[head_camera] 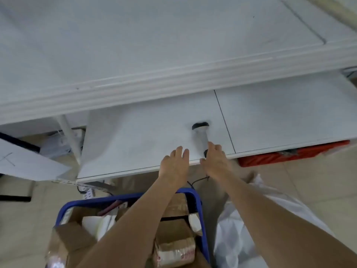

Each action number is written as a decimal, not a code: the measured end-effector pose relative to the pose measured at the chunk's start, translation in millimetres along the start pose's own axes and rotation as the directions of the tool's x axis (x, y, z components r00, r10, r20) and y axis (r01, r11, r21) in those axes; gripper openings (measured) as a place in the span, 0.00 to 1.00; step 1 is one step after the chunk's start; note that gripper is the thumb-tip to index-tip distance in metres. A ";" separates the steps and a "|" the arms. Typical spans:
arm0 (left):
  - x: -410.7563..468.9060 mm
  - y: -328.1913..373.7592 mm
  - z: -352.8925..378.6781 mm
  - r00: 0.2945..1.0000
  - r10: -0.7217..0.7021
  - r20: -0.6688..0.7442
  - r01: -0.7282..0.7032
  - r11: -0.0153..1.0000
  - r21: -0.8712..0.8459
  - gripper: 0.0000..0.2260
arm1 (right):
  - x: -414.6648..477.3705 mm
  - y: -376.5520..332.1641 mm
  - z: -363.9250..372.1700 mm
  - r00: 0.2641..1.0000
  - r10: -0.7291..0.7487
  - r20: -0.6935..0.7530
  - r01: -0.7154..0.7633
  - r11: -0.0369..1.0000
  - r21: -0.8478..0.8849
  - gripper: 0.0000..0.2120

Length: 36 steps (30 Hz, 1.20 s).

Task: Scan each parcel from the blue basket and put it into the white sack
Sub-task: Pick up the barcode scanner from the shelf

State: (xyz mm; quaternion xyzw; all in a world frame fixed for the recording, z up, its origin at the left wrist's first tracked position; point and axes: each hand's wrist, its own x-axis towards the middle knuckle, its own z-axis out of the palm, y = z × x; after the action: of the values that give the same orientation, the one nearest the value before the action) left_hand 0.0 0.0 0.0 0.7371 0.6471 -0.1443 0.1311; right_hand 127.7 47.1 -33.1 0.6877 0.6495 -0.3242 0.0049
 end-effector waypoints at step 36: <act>-111.1 -31.1 76.2 0.995 0.064 -0.075 -0.065 0.998 -0.019 0.25 | -121.7 48.1 78.3 0.959 0.283 0.024 -0.213 0.662 0.719 0.06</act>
State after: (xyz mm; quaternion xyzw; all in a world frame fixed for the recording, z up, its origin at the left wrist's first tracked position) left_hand -47.6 -126.7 -28.1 0.7610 0.6288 -0.1057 0.1194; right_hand 143.1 -102.3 -59.8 0.7311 0.3720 -0.5156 -0.2476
